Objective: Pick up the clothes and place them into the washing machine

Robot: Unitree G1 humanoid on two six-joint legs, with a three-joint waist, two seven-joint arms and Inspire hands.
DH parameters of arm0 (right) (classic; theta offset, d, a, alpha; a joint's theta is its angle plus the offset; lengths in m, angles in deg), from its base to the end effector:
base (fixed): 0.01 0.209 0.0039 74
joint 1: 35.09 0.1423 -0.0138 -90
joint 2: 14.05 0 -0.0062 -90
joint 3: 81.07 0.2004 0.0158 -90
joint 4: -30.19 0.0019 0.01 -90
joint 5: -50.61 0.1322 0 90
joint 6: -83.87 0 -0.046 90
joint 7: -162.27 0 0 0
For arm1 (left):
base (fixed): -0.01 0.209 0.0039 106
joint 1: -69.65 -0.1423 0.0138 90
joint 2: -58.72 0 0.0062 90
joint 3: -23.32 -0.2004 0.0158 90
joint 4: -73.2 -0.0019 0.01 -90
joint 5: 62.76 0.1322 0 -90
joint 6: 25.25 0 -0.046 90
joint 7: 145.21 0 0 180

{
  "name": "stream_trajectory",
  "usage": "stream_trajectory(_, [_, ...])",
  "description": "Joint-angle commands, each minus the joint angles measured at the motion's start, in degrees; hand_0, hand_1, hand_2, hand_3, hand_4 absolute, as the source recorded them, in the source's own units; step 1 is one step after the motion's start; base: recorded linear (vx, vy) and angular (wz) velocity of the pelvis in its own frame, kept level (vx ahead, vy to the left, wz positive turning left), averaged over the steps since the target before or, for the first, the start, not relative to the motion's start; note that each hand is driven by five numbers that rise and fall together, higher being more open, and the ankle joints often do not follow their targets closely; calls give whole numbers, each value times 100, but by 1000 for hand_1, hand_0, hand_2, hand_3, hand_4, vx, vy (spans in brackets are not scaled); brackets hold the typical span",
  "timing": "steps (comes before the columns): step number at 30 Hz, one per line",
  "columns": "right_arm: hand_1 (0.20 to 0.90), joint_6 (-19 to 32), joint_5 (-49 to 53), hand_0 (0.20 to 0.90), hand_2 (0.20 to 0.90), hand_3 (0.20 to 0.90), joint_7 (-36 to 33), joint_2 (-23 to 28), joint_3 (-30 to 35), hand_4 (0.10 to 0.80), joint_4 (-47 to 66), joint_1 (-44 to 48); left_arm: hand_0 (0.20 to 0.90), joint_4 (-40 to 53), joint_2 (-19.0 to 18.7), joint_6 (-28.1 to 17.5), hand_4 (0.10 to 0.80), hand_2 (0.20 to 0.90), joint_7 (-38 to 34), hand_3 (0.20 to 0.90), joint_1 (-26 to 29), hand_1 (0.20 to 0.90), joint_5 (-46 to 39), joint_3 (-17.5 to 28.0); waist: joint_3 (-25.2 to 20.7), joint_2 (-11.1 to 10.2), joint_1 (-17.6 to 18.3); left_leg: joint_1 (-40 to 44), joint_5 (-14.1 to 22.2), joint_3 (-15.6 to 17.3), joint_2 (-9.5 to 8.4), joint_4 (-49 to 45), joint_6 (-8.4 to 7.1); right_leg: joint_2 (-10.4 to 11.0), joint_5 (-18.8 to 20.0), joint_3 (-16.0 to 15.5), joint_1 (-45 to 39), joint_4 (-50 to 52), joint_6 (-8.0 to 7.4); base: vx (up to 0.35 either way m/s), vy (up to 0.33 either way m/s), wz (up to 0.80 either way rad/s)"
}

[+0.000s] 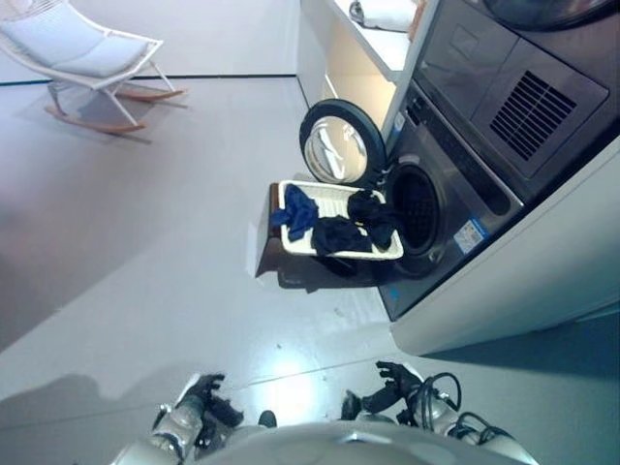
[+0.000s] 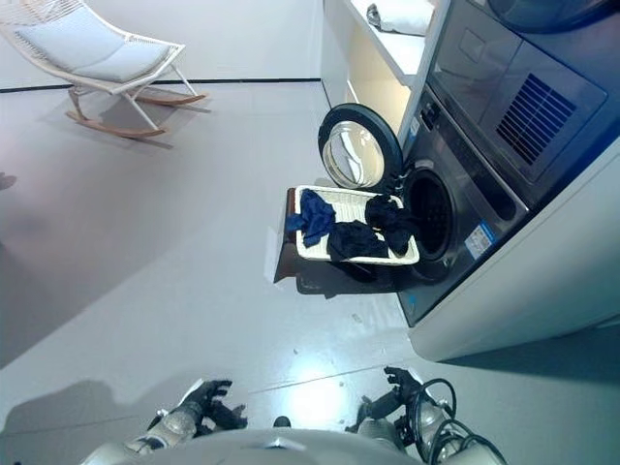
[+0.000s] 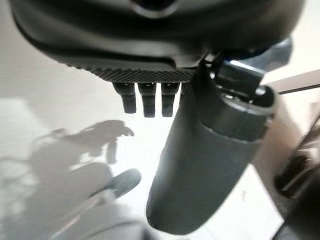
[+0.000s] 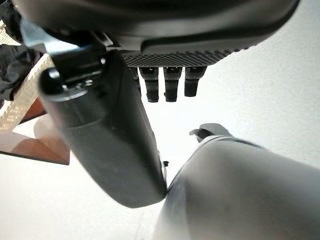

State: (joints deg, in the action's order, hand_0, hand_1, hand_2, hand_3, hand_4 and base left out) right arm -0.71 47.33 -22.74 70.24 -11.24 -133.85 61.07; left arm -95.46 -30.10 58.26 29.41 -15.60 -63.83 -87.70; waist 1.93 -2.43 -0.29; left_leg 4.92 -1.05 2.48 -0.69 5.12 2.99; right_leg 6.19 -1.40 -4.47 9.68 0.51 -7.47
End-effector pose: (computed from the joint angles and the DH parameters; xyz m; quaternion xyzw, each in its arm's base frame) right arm 0.1010 -0.1925 -0.1265 -0.2288 0.5089 0.0783 0.8261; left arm 0.0798 0.2271 -0.1257 0.2377 0.5494 -0.0284 0.8005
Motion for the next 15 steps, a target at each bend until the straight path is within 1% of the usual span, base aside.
stream_trajectory(1, [900, -232, -244, 900, 900, 900, -121, 344, 11, 800, -425, -274, 900, -38, -33, -159, 800, 900, 88, 900, -10, 900, 131, 97, 71, -44, 46, 39, 422, -466, -391, -203, -161, -42, 1062, 182, 127, -158, -45, 318, -126, 63])
stream_trajectory(2, [900, -239, -272, 900, 900, 900, -102, 356, 32, 800, -496, -333, 900, -35, -23, -153, 800, 900, 92, 900, -36, 900, 192, 130, 48, -73, 65, 95, 562, -588, -444, -306, -153, -72, 1029, 273, 60, -155, -2, 320, -146, 84])
stream_trajectory(3, [900, -232, -314, 900, 900, 900, -120, 360, 32, 800, -520, -373, 900, -51, -23, -174, 800, 900, 79, 900, -68, 900, 172, 134, 49, -76, 89, 169, 645, -599, -453, -370, -157, -76, 1115, 354, 35, -160, 19, 307, -159, 93])
stream_trajectory(4, [900, -231, -319, 900, 900, 900, -110, 379, 56, 800, -516, -389, 900, -72, -8, -161, 800, 900, 76, 900, -78, 900, 183, 136, 14, -45, 106, 209, 704, -645, -436, -444, -186, -61, 1072, 388, -49, -145, 33, 287, -156, 101])
stream_trajectory(5, [900, -223, -309, 900, 900, 900, -114, 403, 100, 800, -515, -377, 900, -82, 19, -153, 800, 900, 71, 900, -96, 900, 181, 144, -25, -22, 101, 212, 759, -645, -435, -538, -200, -49, 1028, 352, -62, -66, 52, 282, -183, 88])
stream_trajectory(7, [900, -197, -289, 900, 900, 900, -131, 434, 97, 800, -448, -326, 900, -74, 73, -143, 800, 900, 61, 900, -91, 900, 150, 125, -69, 41, 130, 240, 742, -665, -388, -742, -256, -147, 885, 296, -80, 132, 156, 259, -188, 37])
stream_trajectory(9, [900, -132, -222, 900, 900, 900, -152, 481, 95, 800, -323, -243, 900, -17, 122, -190, 800, 900, 52, 900, -56, 900, 46, 120, -118, 104, 153, 227, 604, -685, -314, -1021, -383, -235, 685, 225, -162, 315, 272, 255, -193, 11])
stream_trajectory(11, [900, -77, -176, 900, 900, 900, -163, 500, 55, 800, -214, -190, 900, 69, 156, -226, 800, 900, 35, 900, -14, 900, -10, 110, -186, 143, 162, 244, 483, -715, -242, -1145, -476, -316, 556, 188, -298, 334, 341, 248, -211, 11])
stream_trajectory(13, [900, -35, -149, 900, 900, 900, -169, 491, -43, 800, -78, -135, 900, 156, 174, -256, 800, 900, -14, 900, 22, 900, -129, 144, -273, 196, 155, 239, 206, -793, -105, -1364, -587, -456, 419, 219, -384, 346, 438, 238, -226, -4])
stream_trajectory(14, [900, -24, -133, 900, 900, 900, -179, 500, -83, 800, -47, -103, 900, 222, 187, -272, 800, 900, -34, 900, 31, 900, -189, 147, -274, 209, 127, 178, 70, -896, -99, -1559, -603, -517, 382, 279, -419, 341, 489, 180, -204, -13])
stream_trajectory(15, [900, -16, -119, 900, 900, 900, -195, 531, -128, 800, -11, -55, 900, 306, 228, -296, 800, 900, -61, 900, 29, 900, -236, 132, -236, 209, 93, -43, -126, -970, -103, -1989, -586, -547, 343, 323, -455, 357, 563, 132, -207, -15])
